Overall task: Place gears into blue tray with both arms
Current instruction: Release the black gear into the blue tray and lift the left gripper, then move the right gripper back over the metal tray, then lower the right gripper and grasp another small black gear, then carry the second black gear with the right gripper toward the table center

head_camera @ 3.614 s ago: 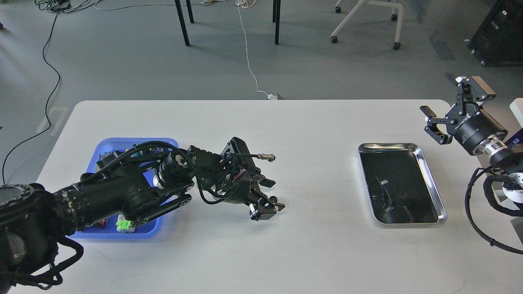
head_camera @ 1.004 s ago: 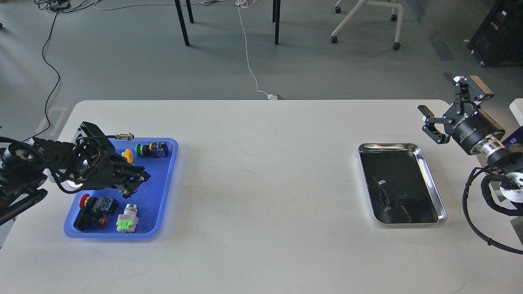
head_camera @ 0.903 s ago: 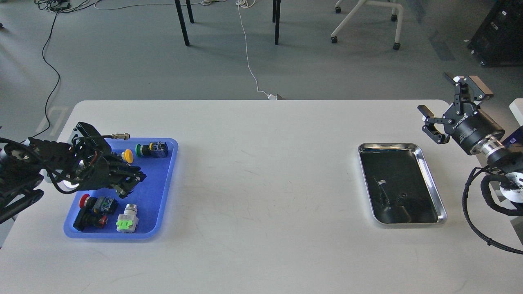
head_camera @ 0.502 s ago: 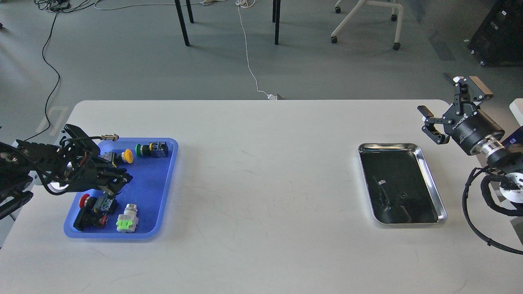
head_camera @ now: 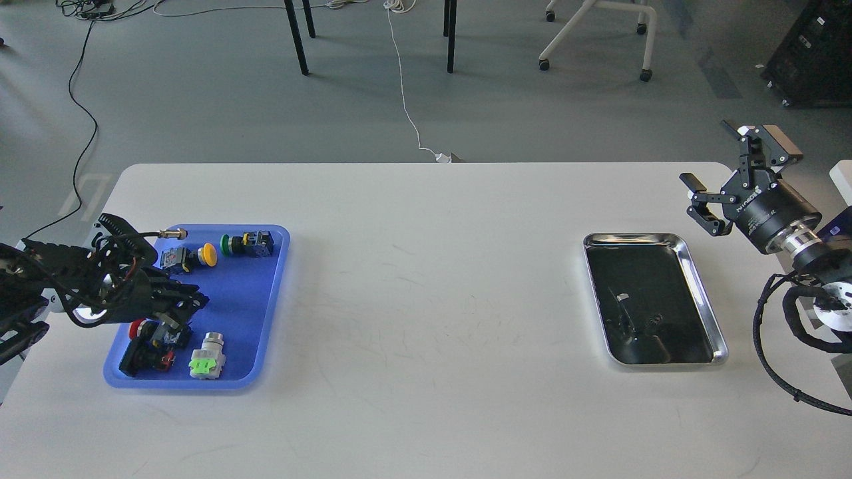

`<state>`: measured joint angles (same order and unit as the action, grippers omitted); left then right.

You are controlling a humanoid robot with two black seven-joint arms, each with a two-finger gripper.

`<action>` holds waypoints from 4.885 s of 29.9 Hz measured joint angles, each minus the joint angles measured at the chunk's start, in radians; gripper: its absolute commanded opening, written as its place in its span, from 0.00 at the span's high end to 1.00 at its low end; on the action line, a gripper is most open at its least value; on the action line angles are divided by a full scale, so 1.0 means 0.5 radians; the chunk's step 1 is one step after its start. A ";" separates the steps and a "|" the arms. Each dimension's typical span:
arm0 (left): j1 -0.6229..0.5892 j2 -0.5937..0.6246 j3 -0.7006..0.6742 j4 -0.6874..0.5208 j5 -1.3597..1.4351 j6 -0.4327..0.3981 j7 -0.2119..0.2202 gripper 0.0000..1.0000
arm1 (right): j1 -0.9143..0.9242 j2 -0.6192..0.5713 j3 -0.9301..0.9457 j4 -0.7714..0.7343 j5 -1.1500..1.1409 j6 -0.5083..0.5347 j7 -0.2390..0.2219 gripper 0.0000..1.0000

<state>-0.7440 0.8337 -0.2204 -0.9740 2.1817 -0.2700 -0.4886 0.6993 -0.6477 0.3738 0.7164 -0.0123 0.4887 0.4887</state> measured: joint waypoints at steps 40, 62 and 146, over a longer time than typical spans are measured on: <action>0.531 -0.504 -1.214 -0.437 -2.889 0.027 0.076 0.02 | -0.043 -0.153 -0.092 0.236 -0.459 0.000 0.000 0.02; 0.565 -0.566 -1.383 -0.430 -3.158 -0.089 0.339 0.02 | 0.989 -0.489 -1.189 0.824 -3.490 0.000 0.000 0.05; 0.571 -0.535 -1.462 -0.451 -3.182 -0.089 0.338 0.02 | 1.571 0.492 -1.629 0.660 -2.975 0.000 0.000 0.81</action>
<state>-0.4587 0.5662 -0.9513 -1.1996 0.5906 -0.3143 -0.3194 1.4846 -0.4017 -0.4405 1.0464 -1.4998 0.4887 0.4886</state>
